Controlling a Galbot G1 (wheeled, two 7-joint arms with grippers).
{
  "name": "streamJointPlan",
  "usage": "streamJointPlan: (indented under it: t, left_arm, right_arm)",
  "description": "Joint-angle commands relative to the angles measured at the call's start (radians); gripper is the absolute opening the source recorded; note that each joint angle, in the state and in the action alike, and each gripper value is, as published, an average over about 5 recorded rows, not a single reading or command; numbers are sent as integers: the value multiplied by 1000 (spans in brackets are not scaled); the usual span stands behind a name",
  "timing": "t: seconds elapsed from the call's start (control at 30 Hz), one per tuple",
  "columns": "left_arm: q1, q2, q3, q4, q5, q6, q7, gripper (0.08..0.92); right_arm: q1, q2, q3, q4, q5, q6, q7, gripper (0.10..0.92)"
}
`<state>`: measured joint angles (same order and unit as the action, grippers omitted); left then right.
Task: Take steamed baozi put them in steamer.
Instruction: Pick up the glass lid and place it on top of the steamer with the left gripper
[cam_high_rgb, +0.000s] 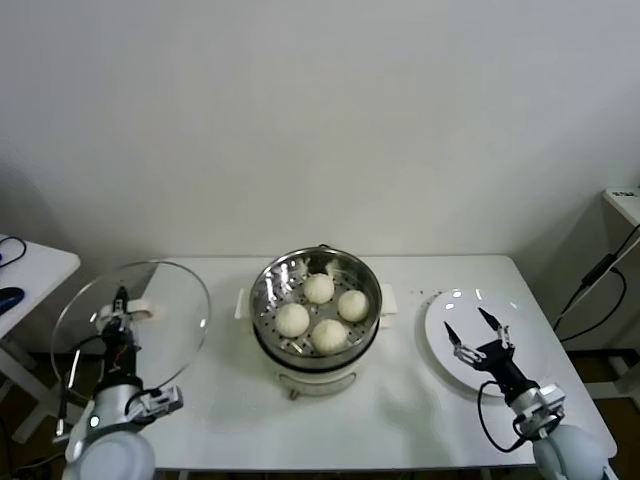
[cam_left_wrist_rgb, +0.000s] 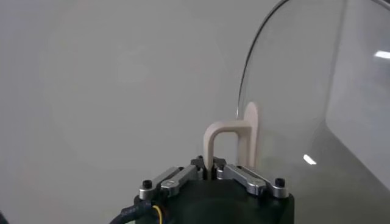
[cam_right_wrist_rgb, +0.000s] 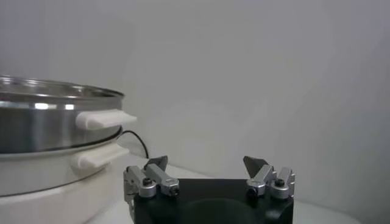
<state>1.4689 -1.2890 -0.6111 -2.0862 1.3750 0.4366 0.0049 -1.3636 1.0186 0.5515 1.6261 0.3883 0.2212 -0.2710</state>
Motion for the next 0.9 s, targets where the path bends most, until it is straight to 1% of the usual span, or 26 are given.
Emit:
streamJointPlan:
  t: [0.03,0.1,0.3,0.43,0.57,0.77,0.9]
  left_arm:
    - [-58,27,166,-116,22,141,78,155]
    - [-93,27,210,-104,41,145,91,155]
    - [-190,-6,342,-58,110,160,150,155]
    - [-253,-22,435,-2,132,184,188,155]
    - [-307,-44,500,54,151,193,205,155]
    - [-353,-69,576,104,173,194,209,155]
    - [-369,-87,613,122,191,198,229,155]
  right_arm:
    - [6,8,-23,-28,-21,14,3,823]
    - [6,18,-21,-29,-30,13,3,823]
    - [4,47,-9,-32,-61,12,3,823]
    - [2,72,2,-32,-80,12,4,823]
    - [-2,100,14,-33,-101,12,4,823]
    - [-17,133,34,-32,-129,15,3,823]
    - [-27,151,47,-30,-144,17,3,823]
